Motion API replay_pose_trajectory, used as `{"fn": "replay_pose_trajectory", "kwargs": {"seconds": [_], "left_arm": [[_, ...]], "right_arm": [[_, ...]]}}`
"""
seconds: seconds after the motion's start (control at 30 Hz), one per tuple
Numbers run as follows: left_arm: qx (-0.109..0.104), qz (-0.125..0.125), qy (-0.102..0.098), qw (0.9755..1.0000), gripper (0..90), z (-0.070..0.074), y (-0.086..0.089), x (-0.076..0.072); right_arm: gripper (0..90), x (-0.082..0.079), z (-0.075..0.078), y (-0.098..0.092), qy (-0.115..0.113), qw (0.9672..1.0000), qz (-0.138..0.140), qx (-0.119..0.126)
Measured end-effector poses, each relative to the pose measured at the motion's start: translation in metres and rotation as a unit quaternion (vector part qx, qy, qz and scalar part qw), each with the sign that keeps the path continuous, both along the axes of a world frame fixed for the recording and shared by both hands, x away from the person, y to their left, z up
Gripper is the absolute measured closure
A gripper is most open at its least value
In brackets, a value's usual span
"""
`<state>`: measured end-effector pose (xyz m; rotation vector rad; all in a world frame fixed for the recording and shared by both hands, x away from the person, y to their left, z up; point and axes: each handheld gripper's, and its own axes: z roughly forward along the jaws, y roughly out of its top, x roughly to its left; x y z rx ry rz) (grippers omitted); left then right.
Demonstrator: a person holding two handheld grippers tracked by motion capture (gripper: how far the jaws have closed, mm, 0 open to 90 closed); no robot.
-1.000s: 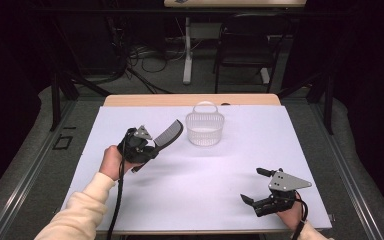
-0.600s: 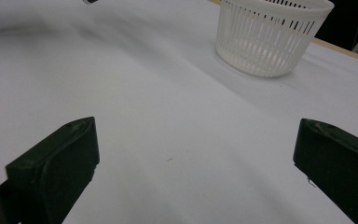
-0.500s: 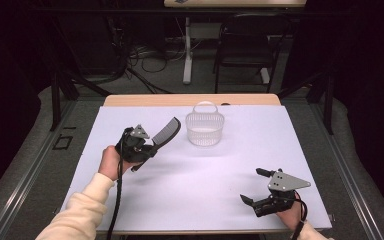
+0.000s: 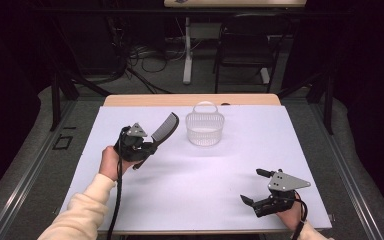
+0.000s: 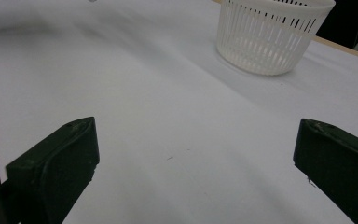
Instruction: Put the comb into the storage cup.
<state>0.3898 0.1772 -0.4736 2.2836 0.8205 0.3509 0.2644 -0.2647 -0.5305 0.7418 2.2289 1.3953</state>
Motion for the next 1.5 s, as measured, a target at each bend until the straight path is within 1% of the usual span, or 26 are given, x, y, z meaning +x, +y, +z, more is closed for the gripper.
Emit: {"fn": "replay_pose_trajectory", "kwargs": {"seconds": [0.23,0.33,0.4,0.47,0.53,0.6,0.63,0.67,0.73,0.77,1.03,1.2,1.27,1.37,1.43,1.5], "left_arm": [[-0.025,0.013,-0.015,0.9995,72.5,0.0,0.004,0.0],[-0.031,0.014,-0.016,0.9993,72.5,0.0,0.004,0.0],[-0.031,0.014,-0.02,0.9992,72.4,0.0,0.004,0.0],[-0.037,0.018,-0.022,0.9989,72.4,0.0,0.004,0.0],[-0.036,0.018,-0.022,0.9989,72.5,0.0,0.005,0.002],[-0.044,0.023,-0.025,0.9985,72.5,0.0,0.006,0.003],[-0.047,0.025,-0.022,0.9983,72.5,-0.001,0.006,0.003],[-0.045,0.025,-0.025,0.9983,72.5,-0.001,0.006,0.004],[-0.049,0.028,-0.023,0.9981,72.4,-0.001,0.007,0.006],[-0.049,0.029,-0.027,0.998,72.5,0.0,0.006,0.007],[-0.052,0.028,-0.041,0.9974,72.5,0.009,-0.002,0.011],[-0.06,0.03,-0.049,0.9966,72.5,0.013,-0.006,0.014],[-0.058,0.03,-0.053,0.9965,72.5,0.015,-0.007,0.016],[-0.059,0.032,-0.056,0.9962,72.5,0.019,-0.007,0.018],[-0.065,0.034,-0.057,0.9957,72.5,0.021,-0.007,0.018],[-0.063,0.035,-0.059,0.9957,72.5,0.023,-0.007,0.019]], "right_arm": [[0.0,0.0,0.0,0.0,0.0,1.0,-0.001,-0.002],[0.0,0.001,0.0,-0.001,0.001,1.0,-0.002,-0.001],[0.0,0.0,0.0,-0.001,0.002,1.0,-0.002,-0.002],[0.0,0.0,0.0,0.0,0.001,1.0,-0.002,-0.001],[0.0,0.0,0.0,-0.001,0.002,1.0,-0.003,-0.003],[0.0,0.001,0.0,-0.001,0.001,1.0,-0.003,-0.002],[0.0,0.001,0.0,-0.001,0.002,1.0,-0.003,-0.003],[0.0,0.0,0.0,0.0,0.003,1.0,-0.004,-0.003],[0.0,0.0,0.0,0.0,0.003,1.0,-0.003,-0.003],[0.0,0.0,0.0,0.0,0.003,1.0,-0.004,-0.003],[0.0,0.0,0.0,0.0,0.001,1.0,-0.002,-0.003],[0.0,0.001,0.0,0.0,0.004,1.0,-0.003,-0.003],[0.0,0.001,0.0,0.0,0.003,1.0,-0.001,-0.002],[0.0,0.001,0.0,0.0,0.003,1.0,-0.003,-0.001],[0.0,0.001,0.0,0.0,0.004,1.0,-0.002,-0.002],[0.0,0.001,0.0,0.0,0.004,1.0,-0.002,-0.002]]}}
